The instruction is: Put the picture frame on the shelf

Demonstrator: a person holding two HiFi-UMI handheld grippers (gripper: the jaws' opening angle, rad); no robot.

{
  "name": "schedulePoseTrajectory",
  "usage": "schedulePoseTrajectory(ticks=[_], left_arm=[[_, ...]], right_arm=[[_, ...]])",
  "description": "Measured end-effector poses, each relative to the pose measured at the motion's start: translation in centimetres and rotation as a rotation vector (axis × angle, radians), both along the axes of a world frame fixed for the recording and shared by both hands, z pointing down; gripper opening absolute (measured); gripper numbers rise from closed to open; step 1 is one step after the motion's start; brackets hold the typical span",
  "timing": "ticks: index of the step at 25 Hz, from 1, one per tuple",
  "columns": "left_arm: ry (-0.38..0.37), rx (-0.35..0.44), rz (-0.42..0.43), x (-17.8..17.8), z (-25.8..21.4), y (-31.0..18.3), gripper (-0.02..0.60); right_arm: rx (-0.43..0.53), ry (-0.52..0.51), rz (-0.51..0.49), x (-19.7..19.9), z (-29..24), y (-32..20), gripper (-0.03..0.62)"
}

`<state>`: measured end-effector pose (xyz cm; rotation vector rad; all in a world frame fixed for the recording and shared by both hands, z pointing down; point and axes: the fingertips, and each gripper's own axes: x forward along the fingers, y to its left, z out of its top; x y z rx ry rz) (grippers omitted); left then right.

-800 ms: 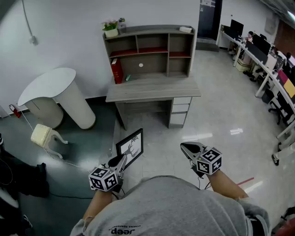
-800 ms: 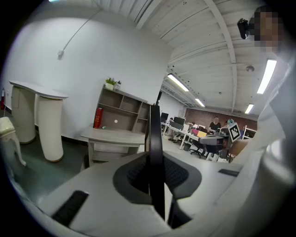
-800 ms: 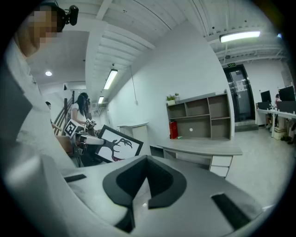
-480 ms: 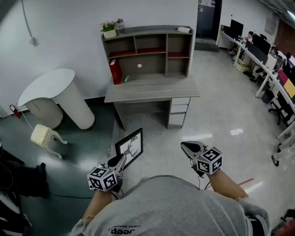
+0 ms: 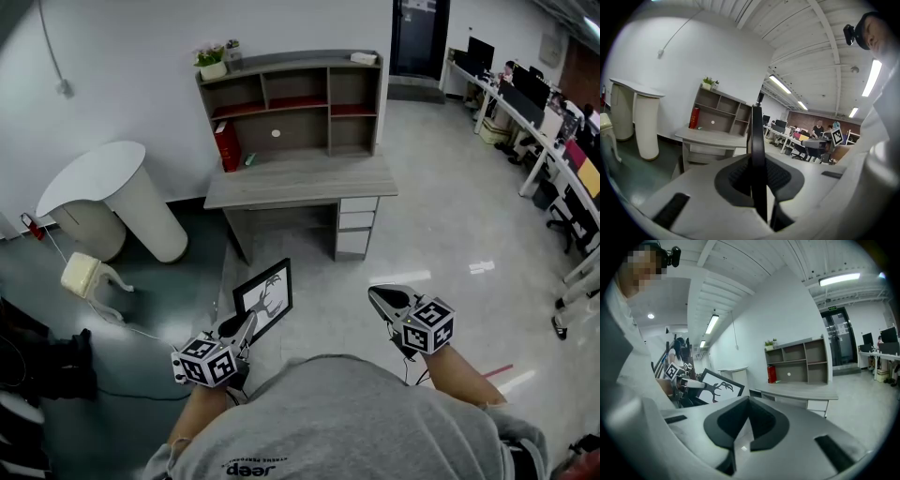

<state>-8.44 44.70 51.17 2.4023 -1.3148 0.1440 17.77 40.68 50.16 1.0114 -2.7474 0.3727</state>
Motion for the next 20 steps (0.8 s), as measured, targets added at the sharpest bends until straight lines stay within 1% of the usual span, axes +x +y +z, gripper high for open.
schedulePoseTrajectory(ticks=[7, 11, 15, 20], left_arm=[[0.03, -0.004, -0.009, 4.5, -0.2, -0.2, 0.057], [0.027, -0.01, -0.001, 6.4, -0.2, -0.2, 0.057], [0.018, -0.017, 0.005, 7.2, -0.2, -0.6, 0.057], [0.026, -0.027, 0.008, 6.4, 0.1, -2.2, 0.057]], right_arm=[[-0.006, -0.021, -0.013, 4.6, 0.2, 0.3, 0.008], [-0.009, -0.034, -0.017, 6.3, 0.4, 0.0, 0.008], [-0.02, -0.045, -0.025, 6.7, 1.0, -0.5, 0.008], [-0.042, -0.041, -0.028, 5.6, 1.8, -1.9, 0.008]])
